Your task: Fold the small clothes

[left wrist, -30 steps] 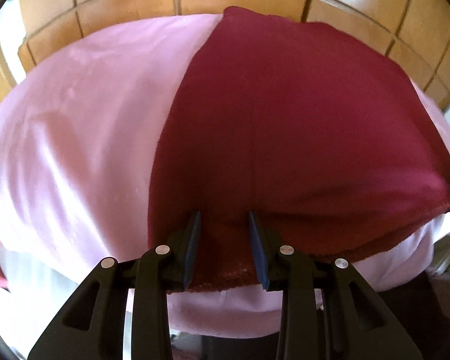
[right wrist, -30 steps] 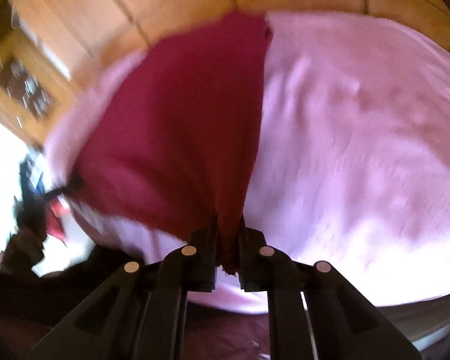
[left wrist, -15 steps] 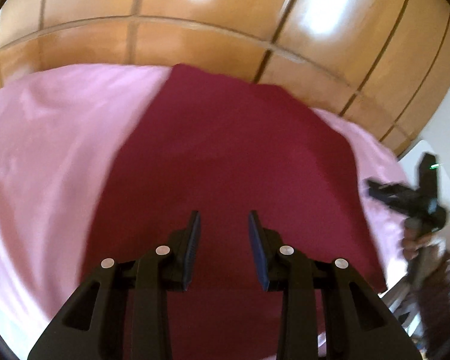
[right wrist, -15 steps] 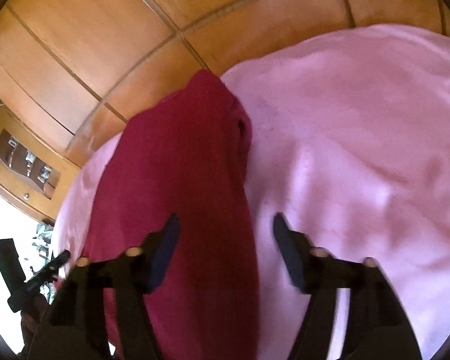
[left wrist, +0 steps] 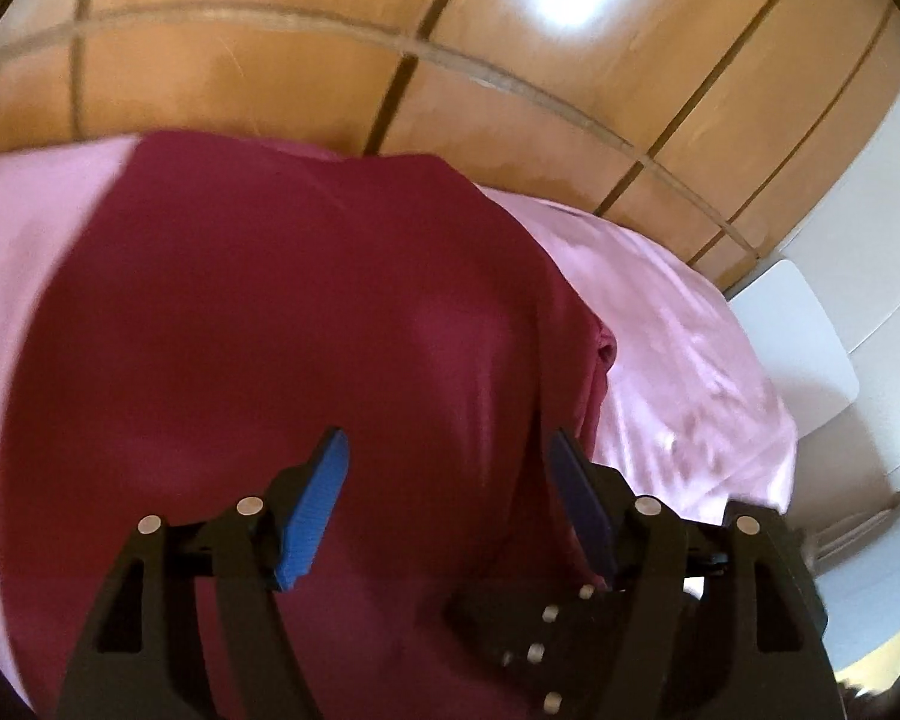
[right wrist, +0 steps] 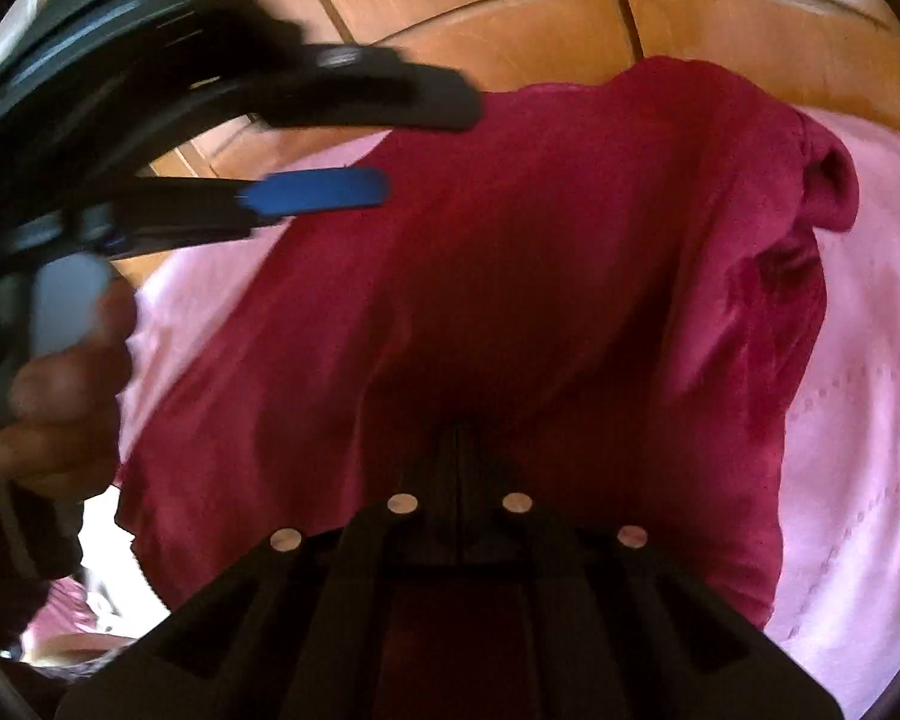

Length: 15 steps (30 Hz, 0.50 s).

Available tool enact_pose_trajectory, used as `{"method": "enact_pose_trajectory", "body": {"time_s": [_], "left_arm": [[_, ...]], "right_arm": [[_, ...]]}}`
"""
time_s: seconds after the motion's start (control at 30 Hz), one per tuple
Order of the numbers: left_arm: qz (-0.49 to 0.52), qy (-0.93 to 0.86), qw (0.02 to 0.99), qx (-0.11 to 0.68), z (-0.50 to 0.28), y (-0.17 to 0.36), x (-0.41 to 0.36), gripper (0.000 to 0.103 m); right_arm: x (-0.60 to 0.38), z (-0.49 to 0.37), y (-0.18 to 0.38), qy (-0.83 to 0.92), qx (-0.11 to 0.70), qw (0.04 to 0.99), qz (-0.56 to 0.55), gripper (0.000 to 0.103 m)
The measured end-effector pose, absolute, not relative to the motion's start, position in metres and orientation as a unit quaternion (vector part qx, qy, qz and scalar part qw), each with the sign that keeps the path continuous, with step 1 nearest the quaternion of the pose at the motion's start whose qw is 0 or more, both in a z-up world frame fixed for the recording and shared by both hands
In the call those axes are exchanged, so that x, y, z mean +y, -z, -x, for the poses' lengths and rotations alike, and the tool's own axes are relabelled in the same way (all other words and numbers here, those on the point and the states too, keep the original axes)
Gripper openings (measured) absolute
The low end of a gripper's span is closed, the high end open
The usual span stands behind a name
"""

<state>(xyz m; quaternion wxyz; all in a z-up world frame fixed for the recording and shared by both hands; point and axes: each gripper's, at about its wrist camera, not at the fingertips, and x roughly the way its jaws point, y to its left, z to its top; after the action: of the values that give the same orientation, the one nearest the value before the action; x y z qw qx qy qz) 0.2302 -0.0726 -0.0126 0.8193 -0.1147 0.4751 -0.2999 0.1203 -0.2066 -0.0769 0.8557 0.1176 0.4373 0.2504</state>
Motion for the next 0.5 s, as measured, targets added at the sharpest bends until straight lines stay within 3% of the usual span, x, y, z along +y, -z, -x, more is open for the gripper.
{"method": "enact_pose_trajectory", "body": {"time_s": [0.07, 0.1, 0.13, 0.3, 0.37, 0.4, 0.5], "left_arm": [[0.117, 0.313, 0.813, 0.476, -0.24, 0.011, -0.087, 0.068], [0.117, 0.322, 0.811, 0.475, -0.24, 0.01, -0.092, 0.068], [0.114, 0.333, 0.807, 0.474, -0.239, 0.01, -0.1, 0.068], [0.051, 0.367, 0.79, 0.487, -0.24, 0.015, -0.165, 0.071], [-0.021, 0.341, 0.797, 0.499, -0.237, 0.032, -0.189, 0.038], [-0.04, 0.333, 0.793, 0.509, -0.237, 0.04, -0.193, 0.006], [-0.026, 0.319, 0.802, 0.505, -0.236, 0.05, -0.172, 0.006]], "right_arm": [[-0.217, -0.112, 0.075, -0.265, 0.442, 0.847, -0.131, 0.011], [-0.221, -0.106, 0.074, -0.271, 0.44, 0.846, -0.132, 0.026], [-0.225, -0.1, 0.072, -0.273, 0.44, 0.845, -0.131, 0.032], [-0.243, -0.078, 0.074, -0.274, 0.448, 0.838, -0.147, 0.033], [-0.253, -0.072, 0.072, -0.283, 0.452, 0.83, -0.162, 0.033], [-0.262, -0.069, 0.067, -0.288, 0.45, 0.828, -0.172, 0.033], [-0.302, -0.068, 0.056, -0.266, 0.427, 0.837, -0.216, 0.033]]}}
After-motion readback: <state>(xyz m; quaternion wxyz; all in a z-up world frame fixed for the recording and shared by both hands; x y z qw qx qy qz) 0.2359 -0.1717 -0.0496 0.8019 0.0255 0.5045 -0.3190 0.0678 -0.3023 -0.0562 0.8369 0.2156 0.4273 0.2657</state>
